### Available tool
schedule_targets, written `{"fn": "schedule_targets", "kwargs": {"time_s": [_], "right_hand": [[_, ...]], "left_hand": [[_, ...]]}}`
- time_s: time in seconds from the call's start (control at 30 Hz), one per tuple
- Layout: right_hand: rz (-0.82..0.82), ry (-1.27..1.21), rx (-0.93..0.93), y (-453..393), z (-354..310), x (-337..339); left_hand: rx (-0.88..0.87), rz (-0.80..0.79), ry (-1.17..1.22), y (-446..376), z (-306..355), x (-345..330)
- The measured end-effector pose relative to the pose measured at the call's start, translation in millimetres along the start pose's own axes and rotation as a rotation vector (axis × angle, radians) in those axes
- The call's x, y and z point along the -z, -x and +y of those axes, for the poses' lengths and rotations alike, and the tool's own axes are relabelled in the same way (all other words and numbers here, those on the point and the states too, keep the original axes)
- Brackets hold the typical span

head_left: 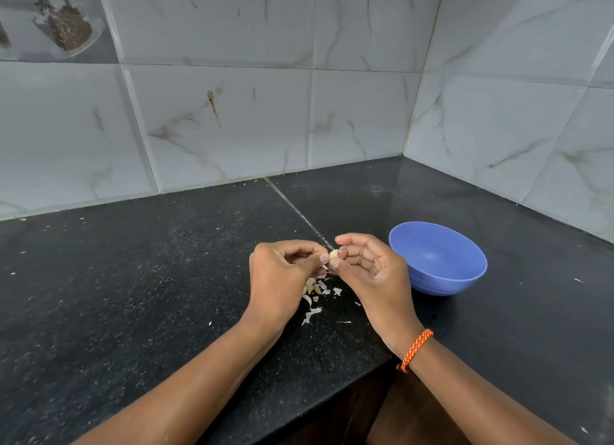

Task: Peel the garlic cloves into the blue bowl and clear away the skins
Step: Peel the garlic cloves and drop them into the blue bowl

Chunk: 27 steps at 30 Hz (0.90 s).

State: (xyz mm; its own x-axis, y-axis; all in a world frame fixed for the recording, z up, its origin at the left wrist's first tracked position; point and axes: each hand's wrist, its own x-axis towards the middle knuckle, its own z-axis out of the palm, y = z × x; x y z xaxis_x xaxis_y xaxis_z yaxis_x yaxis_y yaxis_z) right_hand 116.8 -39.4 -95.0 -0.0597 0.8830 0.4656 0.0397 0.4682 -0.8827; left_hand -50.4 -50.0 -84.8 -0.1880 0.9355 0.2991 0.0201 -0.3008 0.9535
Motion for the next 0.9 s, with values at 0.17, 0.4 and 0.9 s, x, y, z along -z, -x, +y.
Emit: {"fn": "schedule_targets", "kwargs": {"time_s": [0.17, 0.4, 0.9], "right_hand": [[-0.050, 0.007, -0.004, 0, 0, 1], [-0.075, 0.092, -0.054, -3, -2, 8], [-0.259, 0.889, 0.136, -25, -37, 29]], "left_hand": [[0.005, -0.098, -0.018, -2, -1, 6], [-0.129, -0.063, -0.229, 1, 2, 6], [-0.278, -0.033, -0.630, -12, -14, 17]]}}
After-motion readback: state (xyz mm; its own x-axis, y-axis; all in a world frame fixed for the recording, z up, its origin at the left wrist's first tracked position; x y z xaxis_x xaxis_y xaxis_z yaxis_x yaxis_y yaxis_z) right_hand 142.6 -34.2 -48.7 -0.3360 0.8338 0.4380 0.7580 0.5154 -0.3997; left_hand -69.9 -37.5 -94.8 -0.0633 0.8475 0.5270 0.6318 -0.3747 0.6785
